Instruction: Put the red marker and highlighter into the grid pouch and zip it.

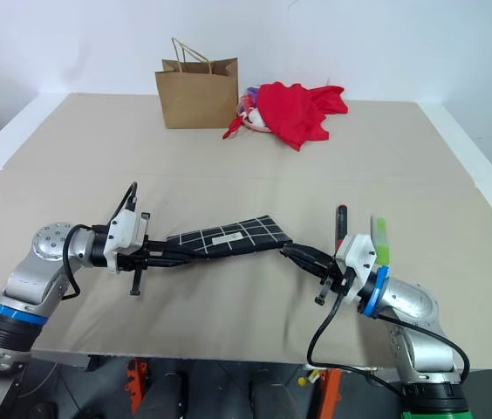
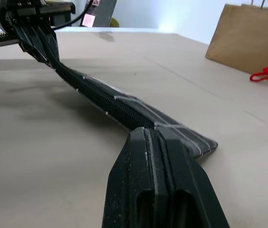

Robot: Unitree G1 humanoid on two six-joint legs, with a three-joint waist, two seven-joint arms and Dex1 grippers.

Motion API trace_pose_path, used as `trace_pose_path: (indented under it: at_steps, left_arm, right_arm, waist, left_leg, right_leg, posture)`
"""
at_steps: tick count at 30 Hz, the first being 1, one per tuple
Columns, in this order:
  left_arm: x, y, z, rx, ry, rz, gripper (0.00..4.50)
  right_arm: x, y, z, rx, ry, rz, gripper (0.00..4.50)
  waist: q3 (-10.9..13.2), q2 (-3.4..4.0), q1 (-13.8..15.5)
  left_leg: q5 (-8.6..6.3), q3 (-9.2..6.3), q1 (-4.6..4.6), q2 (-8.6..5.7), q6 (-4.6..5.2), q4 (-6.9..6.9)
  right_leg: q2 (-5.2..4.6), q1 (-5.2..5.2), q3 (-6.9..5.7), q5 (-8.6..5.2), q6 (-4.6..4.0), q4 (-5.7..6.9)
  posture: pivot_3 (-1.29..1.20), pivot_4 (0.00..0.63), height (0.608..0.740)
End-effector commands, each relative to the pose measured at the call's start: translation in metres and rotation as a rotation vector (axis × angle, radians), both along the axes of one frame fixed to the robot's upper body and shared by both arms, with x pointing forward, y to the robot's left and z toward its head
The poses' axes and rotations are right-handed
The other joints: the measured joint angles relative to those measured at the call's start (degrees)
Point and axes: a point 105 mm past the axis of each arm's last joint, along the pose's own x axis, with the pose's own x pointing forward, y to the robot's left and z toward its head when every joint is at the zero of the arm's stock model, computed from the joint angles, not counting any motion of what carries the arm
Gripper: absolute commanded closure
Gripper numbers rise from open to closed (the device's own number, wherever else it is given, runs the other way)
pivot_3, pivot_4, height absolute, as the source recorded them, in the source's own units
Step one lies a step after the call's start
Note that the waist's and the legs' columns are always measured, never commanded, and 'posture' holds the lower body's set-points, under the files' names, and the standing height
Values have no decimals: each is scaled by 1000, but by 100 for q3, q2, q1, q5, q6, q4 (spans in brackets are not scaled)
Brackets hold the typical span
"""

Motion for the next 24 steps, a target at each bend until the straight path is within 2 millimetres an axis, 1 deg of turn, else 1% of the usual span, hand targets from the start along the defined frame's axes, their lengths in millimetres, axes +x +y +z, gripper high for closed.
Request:
trace_pose_path:
  at_steps: [1, 3, 4, 7, 8, 11, 16, 20, 24]
  left_arm:
    - [-2, -3, 12, -26, -55, -16, 4500]
    - [-2, -4, 11, -13, -70, -29, 4500]
    - [-2, -5, 10, -10, -75, -34, 4500]
    - [1, -11, 9, -14, -102, -45, 4500]
    - [3, -13, 10, -21, -114, -44, 4500]
    - [6, -19, 11, -33, -140, -51, 4500]
    - [7, -28, 9, -43, -167, -65, 4500]
    - [6, -32, 6, -42, -179, -78, 4500]
    - [7, -35, 4, -42, -191, -81, 4500]
  right_arm:
    - [-6, 17, 18, -5, -59, 85, 4403]
    - [-10, 27, 23, -6, -46, 135, 4403]
    - [-14, 35, 26, -12, -31, 177, 4403]
    - [-25, 59, 25, -64, 36, 300, 4403]
    - [-25, 66, 23, -76, 58, 316, 4403]
    - [-22, 79, 22, -99, 91, 343, 4403]
    - [-11, 98, 19, -105, 117, 354, 4403]
    - [-4, 122, 25, -57, 104, 387, 4403]
    - [-4, 137, 29, -34, 108, 439, 4403]
  waist:
    - [0, 0, 0]
    - [0, 0, 1]
    - [1, 1, -1]
    - [1, 2, 5]
    - [1, 1, 6]
    - [1, 1, 13]
    - [1, 1, 10]
    - [1, 2, 13]
    - [1, 1, 3]
  left_leg:
    - [0, 0, 0, 0, 0, 0]
    - [0, -1, 0, 0, 0, 0]
    - [0, -1, 0, 0, 0, -1]
    - [0, -2, -1, 0, -1, 0]
    - [1, -4, 0, 0, -1, 0]
    - [2, -8, -2, 0, -3, 2]
    - [2, -10, -3, -1, -3, 1]
    - [2, -18, -6, -1, -3, 1]
    - [3, -26, -6, -1, -3, 1]
  right_leg:
    - [0, 0, 0, 0, 0, 0]
    - [0, 0, 0, 0, 0, 0]
    - [0, 0, 0, 0, 0, 0]
    - [0, 0, -1, 0, 0, 0]
    - [0, 1, -3, 1, -1, 0]
    - [1, 2, -7, 1, -2, 0]
    - [1, 0, -9, 0, -1, 0]
    - [1, 0, -17, -1, -3, 0]
    - [1, 3, -24, 1, -6, 1]
  posture:
    - [0, 150, 740]
    - [0, 150, 740]
    - [0, 150, 740]
    - [0, 150, 740]
    - [0, 150, 740]
    - [0, 150, 740]
    - [0, 150, 740]
    - [0, 150, 740]
    - [0, 150, 740]
